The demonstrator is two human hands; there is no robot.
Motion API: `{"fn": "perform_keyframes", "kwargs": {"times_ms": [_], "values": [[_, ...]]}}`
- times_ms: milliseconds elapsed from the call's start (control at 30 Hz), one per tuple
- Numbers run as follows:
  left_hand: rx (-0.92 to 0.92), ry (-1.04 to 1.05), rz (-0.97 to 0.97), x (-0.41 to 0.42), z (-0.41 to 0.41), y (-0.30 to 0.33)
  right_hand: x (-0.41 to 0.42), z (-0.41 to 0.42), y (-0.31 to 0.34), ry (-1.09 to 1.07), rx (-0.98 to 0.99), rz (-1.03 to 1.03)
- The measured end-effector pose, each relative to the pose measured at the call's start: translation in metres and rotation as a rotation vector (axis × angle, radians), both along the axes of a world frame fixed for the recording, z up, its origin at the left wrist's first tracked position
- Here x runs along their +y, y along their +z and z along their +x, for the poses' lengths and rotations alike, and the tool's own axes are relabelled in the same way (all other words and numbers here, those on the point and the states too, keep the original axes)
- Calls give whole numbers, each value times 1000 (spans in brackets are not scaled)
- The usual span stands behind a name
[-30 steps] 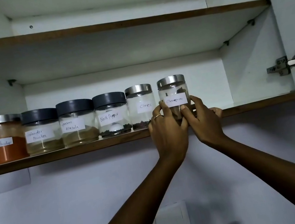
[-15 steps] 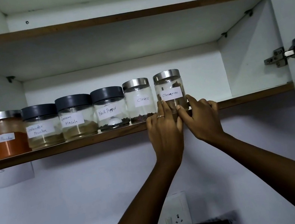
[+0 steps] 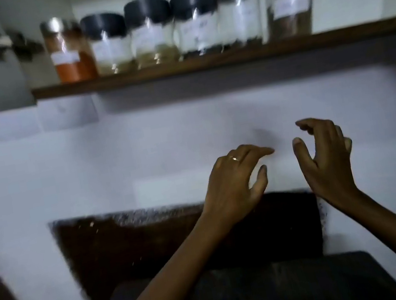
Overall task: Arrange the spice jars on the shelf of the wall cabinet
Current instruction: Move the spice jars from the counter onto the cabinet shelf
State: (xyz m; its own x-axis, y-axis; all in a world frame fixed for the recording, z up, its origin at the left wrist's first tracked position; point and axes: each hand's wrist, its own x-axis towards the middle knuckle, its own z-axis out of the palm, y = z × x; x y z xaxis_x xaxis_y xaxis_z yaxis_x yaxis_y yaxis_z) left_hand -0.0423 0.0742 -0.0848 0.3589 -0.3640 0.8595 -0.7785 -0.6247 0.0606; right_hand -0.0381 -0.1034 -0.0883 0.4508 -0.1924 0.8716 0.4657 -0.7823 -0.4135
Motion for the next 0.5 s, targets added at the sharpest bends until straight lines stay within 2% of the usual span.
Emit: {"fn": "perform_keyframes", "kwargs": {"times_ms": [233, 500], "values": [[366, 191, -207, 113, -59, -123, 110, -48, -132, 184, 336, 18], [614, 359, -249, 214, -106, -218, 231, -86, -209, 390, 584, -171]]}}
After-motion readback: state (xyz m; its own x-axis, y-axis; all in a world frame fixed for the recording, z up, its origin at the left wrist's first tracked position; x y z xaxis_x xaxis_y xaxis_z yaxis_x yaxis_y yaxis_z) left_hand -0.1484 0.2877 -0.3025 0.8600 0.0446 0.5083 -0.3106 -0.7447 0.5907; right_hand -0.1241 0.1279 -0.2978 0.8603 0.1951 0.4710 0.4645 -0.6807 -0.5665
